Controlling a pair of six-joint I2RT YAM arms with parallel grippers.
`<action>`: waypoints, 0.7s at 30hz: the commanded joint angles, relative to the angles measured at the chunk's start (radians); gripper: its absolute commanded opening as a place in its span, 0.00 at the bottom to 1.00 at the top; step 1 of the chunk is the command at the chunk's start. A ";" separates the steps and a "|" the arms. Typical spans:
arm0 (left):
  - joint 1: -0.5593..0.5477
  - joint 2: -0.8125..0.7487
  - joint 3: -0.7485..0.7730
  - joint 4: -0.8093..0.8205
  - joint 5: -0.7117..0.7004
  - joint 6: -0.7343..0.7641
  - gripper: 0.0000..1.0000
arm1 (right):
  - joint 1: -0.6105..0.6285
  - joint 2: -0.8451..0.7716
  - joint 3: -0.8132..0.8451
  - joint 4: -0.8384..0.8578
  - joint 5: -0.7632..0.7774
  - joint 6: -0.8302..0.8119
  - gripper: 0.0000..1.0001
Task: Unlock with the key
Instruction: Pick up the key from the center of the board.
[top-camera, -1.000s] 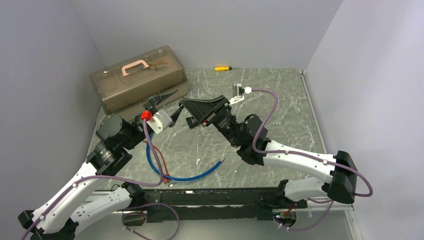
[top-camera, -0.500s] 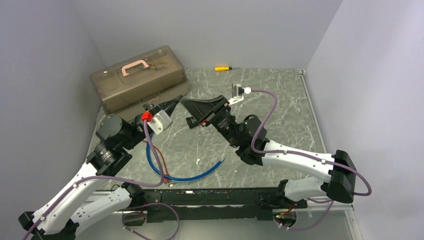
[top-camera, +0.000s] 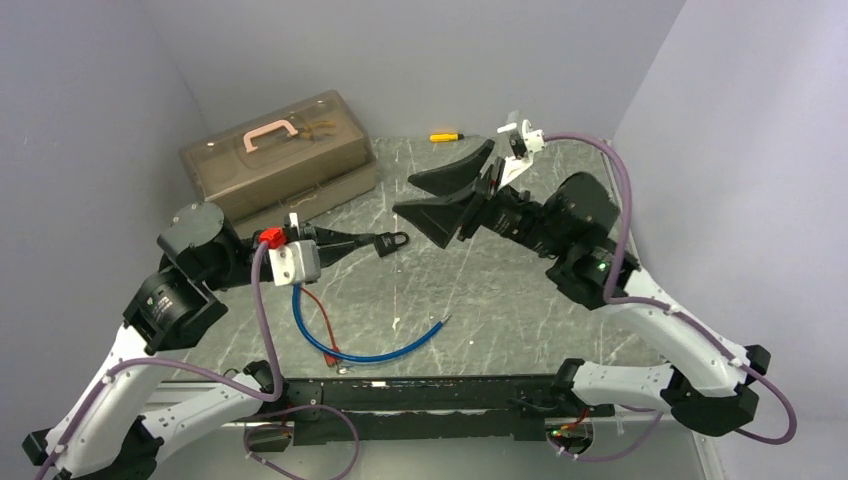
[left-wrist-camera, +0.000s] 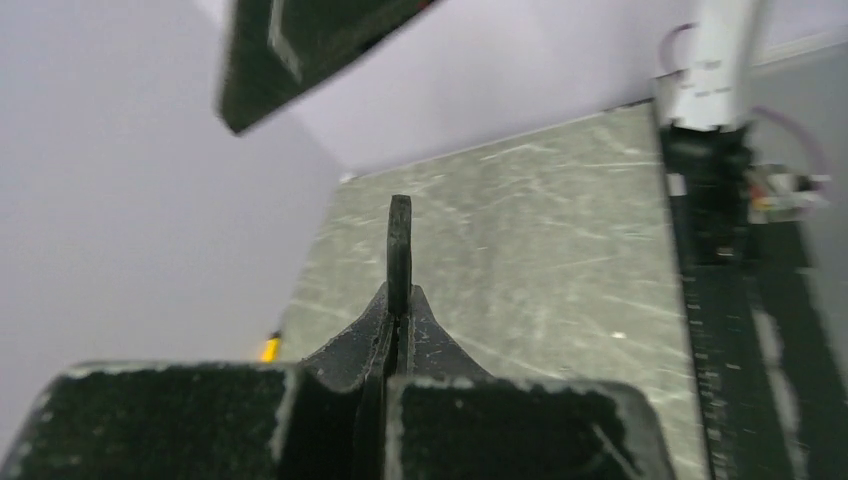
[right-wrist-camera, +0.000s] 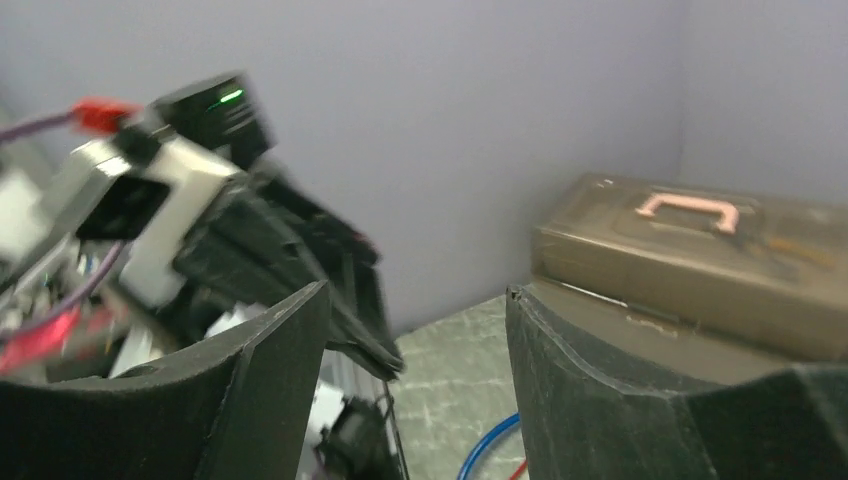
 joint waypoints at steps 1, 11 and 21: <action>0.003 0.089 0.091 -0.236 0.258 -0.087 0.00 | 0.042 0.070 0.215 -0.505 -0.335 -0.363 0.67; 0.004 0.079 0.020 -0.228 0.252 -0.138 0.00 | 0.181 0.116 0.311 -0.668 -0.270 -0.566 0.61; 0.005 0.079 0.016 -0.236 0.255 -0.116 0.00 | 0.228 0.164 0.389 -0.712 -0.156 -0.632 0.30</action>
